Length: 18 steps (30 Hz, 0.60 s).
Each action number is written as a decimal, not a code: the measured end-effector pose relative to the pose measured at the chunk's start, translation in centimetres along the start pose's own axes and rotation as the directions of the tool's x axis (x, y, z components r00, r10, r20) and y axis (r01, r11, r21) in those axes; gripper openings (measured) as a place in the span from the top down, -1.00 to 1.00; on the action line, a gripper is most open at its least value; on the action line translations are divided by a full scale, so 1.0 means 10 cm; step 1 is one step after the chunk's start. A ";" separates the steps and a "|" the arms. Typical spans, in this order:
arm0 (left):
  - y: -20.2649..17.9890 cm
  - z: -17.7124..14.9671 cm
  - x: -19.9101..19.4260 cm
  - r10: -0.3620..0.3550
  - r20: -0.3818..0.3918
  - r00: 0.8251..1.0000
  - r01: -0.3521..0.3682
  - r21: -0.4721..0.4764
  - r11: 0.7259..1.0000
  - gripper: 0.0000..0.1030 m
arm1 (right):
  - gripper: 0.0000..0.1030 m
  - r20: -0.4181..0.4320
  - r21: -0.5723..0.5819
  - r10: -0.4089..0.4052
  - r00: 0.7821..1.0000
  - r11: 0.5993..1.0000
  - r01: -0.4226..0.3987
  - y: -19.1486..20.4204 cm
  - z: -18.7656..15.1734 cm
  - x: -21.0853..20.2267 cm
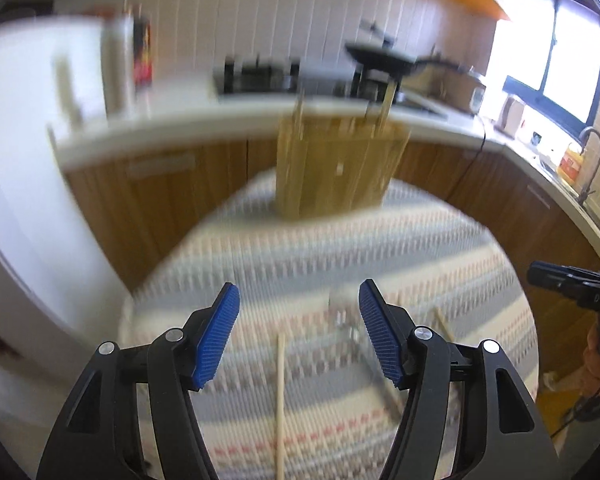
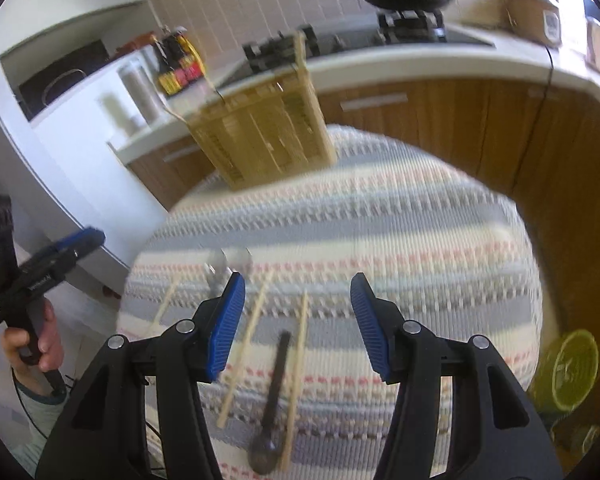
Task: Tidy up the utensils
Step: 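Move both open tools back down over the remaining utensils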
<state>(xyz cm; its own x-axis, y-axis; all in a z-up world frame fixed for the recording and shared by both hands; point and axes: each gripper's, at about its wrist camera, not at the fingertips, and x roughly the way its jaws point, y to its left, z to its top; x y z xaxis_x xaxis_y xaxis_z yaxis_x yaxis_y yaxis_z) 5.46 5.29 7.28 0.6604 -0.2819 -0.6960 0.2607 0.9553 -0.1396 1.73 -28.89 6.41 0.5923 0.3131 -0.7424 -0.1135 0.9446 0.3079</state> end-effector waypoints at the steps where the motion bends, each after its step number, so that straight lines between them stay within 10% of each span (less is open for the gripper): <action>1: 0.05 -0.09 0.11 -0.009 -0.034 0.999 0.008 -0.012 1.000 -0.18 | -0.01 -0.011 0.008 -0.002 1.000 1.000 0.002 -0.02 -0.06 0.05; 18: 0.16 -0.65 0.78 0.004 -0.272 0.962 -0.003 0.005 1.000 -0.07 | 0.29 -0.233 0.022 0.086 0.969 0.996 -0.083 0.30 -0.38 0.94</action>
<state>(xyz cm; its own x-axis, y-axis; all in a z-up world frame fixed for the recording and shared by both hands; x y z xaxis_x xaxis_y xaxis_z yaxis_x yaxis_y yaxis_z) 6.43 5.20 -2.94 0.4450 -0.2430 -0.8620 0.2626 0.9556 -0.1338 3.90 -22.77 -1.95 0.3780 0.4078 -0.8312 -0.1447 0.9128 0.3820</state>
